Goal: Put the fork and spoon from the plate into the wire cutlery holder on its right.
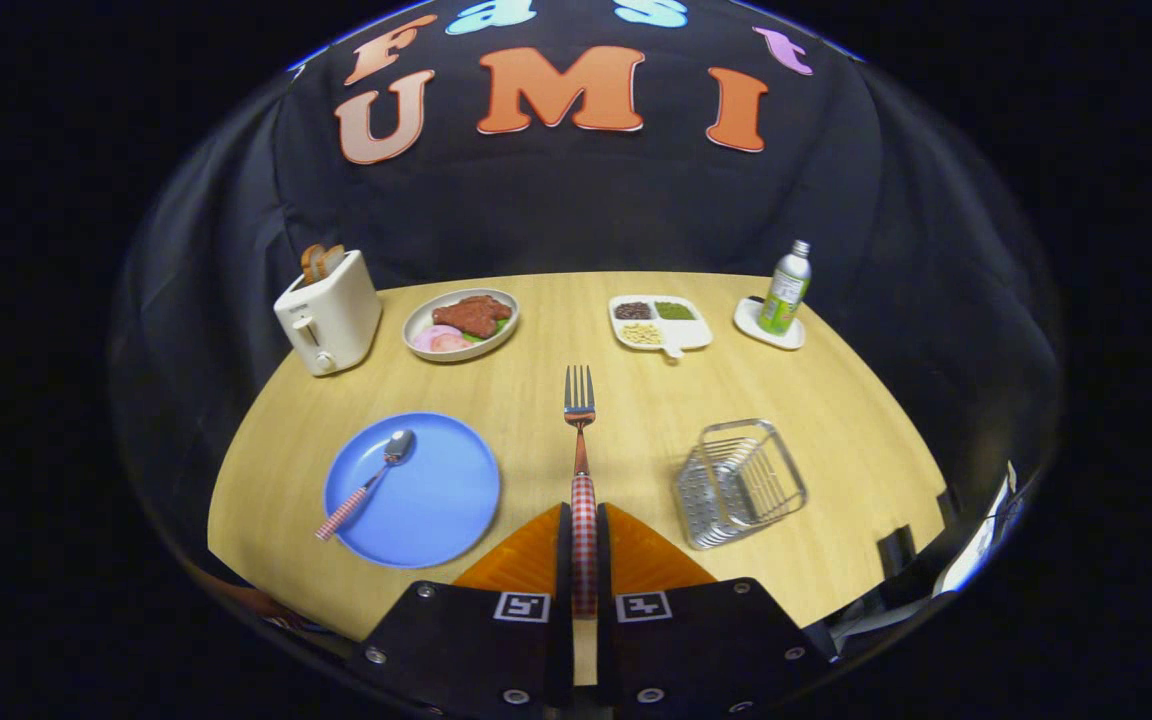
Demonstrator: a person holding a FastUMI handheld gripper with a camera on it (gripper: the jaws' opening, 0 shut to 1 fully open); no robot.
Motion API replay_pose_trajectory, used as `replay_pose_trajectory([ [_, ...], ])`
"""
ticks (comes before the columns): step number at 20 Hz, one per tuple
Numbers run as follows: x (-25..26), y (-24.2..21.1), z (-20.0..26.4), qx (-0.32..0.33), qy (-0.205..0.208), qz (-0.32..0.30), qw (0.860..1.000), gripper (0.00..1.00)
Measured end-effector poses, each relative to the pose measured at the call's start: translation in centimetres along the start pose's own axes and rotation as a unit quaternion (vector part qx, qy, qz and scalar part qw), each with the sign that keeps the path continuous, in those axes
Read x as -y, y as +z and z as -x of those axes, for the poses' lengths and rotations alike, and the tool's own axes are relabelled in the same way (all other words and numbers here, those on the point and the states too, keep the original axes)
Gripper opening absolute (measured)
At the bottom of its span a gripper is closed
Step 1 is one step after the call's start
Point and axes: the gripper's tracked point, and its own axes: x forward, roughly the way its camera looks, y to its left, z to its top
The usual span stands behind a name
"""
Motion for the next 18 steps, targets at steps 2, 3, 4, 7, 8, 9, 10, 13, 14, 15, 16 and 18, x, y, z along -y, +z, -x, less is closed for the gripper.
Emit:
replay_pose_trajectory([
  [2,3.0,-0.4,0.4,-0.010,-0.019,-0.002,1.000,0.10],
  [3,4.2,-0.5,0.6,-0.014,-0.026,-0.007,1.000,0.10],
  [4,5.5,-0.8,0.9,-0.021,-0.030,-0.010,0.999,0.10],
  [7,7.9,-1.1,1.0,-0.039,-0.026,-0.009,0.999,0.10],
  [8,8.4,-1.4,1.0,-0.045,-0.021,-0.005,0.999,0.09],
  [9,8.6,-1.8,1.1,-0.054,-0.014,-0.001,0.998,0.10],
  [10,8.9,-1.9,1.1,-0.058,-0.008,0.000,0.998,0.10],
  [13,9.7,-2.4,0.9,-0.080,0.009,0.002,0.997,0.10],
  [14,9.9,-2.7,0.9,-0.088,0.015,0.005,0.996,0.10],
  [15,10.2,-2.7,0.9,-0.097,0.020,0.009,0.995,0.10],
  [16,10.4,-2.8,0.9,-0.105,0.025,0.015,0.994,0.10],
  [18,10.5,-2.8,0.9,-0.128,0.036,0.026,0.991,0.10],
])
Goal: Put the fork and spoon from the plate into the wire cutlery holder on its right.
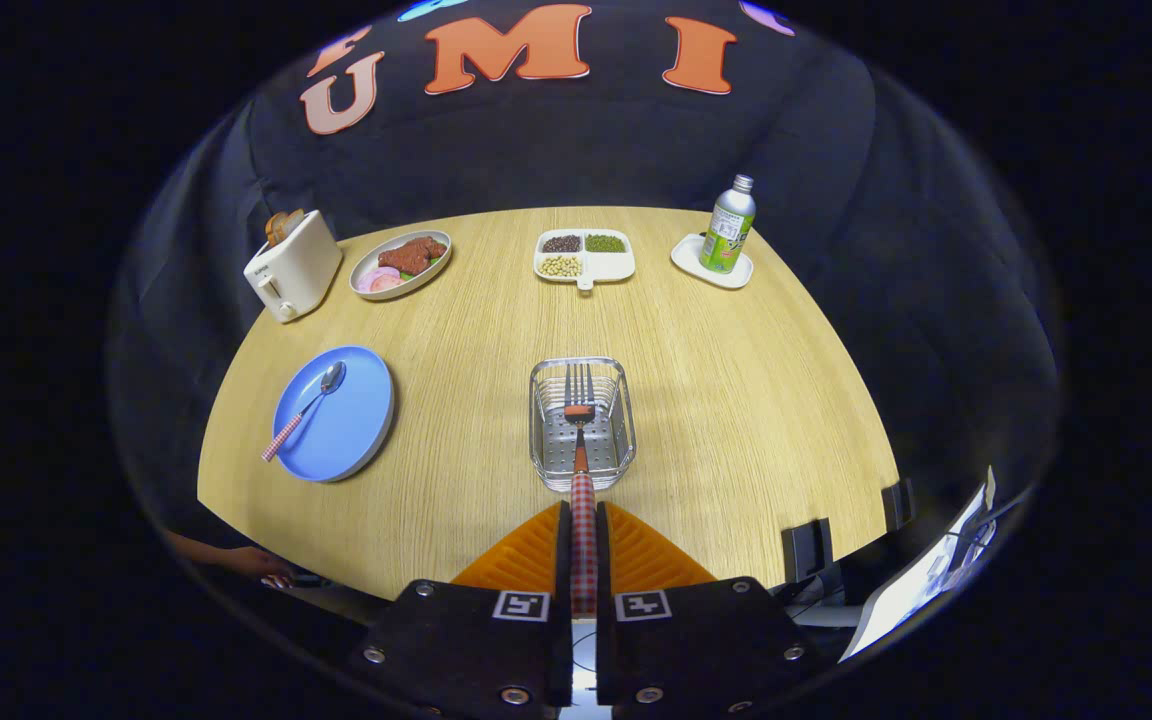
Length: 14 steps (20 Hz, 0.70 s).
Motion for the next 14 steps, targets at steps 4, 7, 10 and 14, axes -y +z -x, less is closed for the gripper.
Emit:
replay_pose_trajectory([
  [4,0.9,0.3,-0.1,-0.050,0.012,0.027,0.998,0.10],
  [7,1.5,0.5,-0.5,-0.088,0.011,0.052,0.995,0.10],
  [10,1.7,0.8,-0.9,-0.117,0.017,0.063,0.991,0.10],
  [14,1.7,1.7,-1.8,-0.151,0.021,0.071,0.986,0.10],
])
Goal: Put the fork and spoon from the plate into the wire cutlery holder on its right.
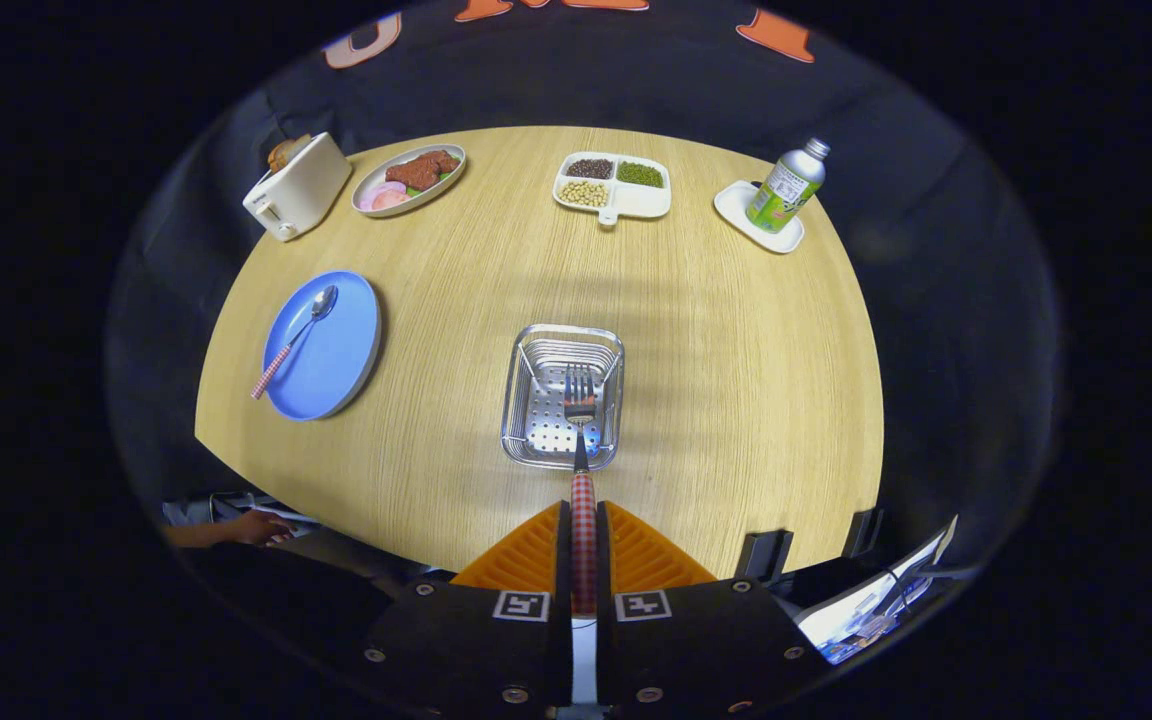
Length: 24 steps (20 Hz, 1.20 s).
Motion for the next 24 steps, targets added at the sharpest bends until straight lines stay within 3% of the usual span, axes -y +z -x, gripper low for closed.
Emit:
replay_pose_trajectory([
  [6,-0.5,1.9,-0.7,-0.028,0.025,-0.002,0.999,0.14],
  [13,0.2,7.3,-0.2,0.081,0.024,-0.030,0.996,0.22],
  [15,1.0,7.8,-0.4,0.098,0.005,-0.031,0.995,0.22],
  [20,0.4,11.0,2.4,0.208,0.009,-0.066,0.976,0.22],
  [24,0.6,12.3,5.3,0.286,-0.013,-0.088,0.954,0.31],
])
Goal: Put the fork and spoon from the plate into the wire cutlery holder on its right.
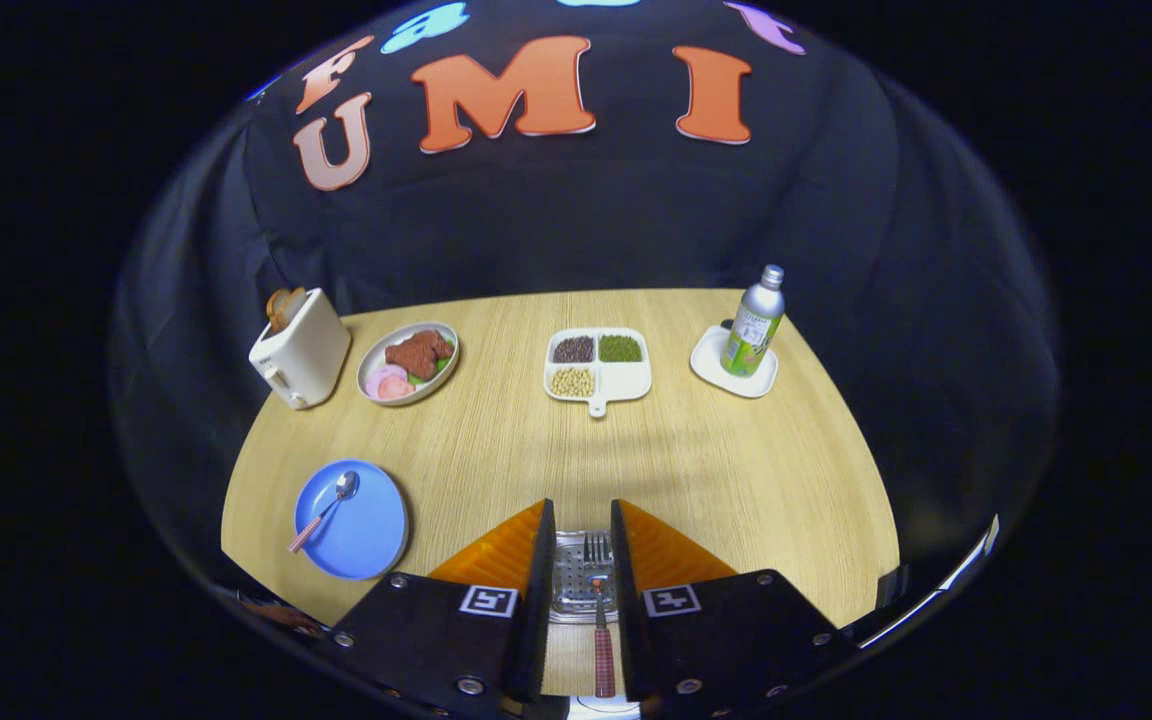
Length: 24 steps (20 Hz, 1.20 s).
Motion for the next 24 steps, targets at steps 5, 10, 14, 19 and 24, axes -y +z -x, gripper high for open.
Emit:
replay_pose_trajectory([
  [5,-1.6,3.1,3.9,0.110,-0.027,0.000,0.994,0.52],
  [10,-5.2,4.4,6.8,0.198,-0.053,0.034,0.978,0.73],
  [14,-9.3,4.6,7.2,0.228,-0.053,0.021,0.972,0.80],
  [19,-14.8,4.9,6.7,0.249,-0.035,0.027,0.967,0.81],
  [24,-19.0,4.7,5.5,0.249,-0.018,0.021,0.968,0.81],
])
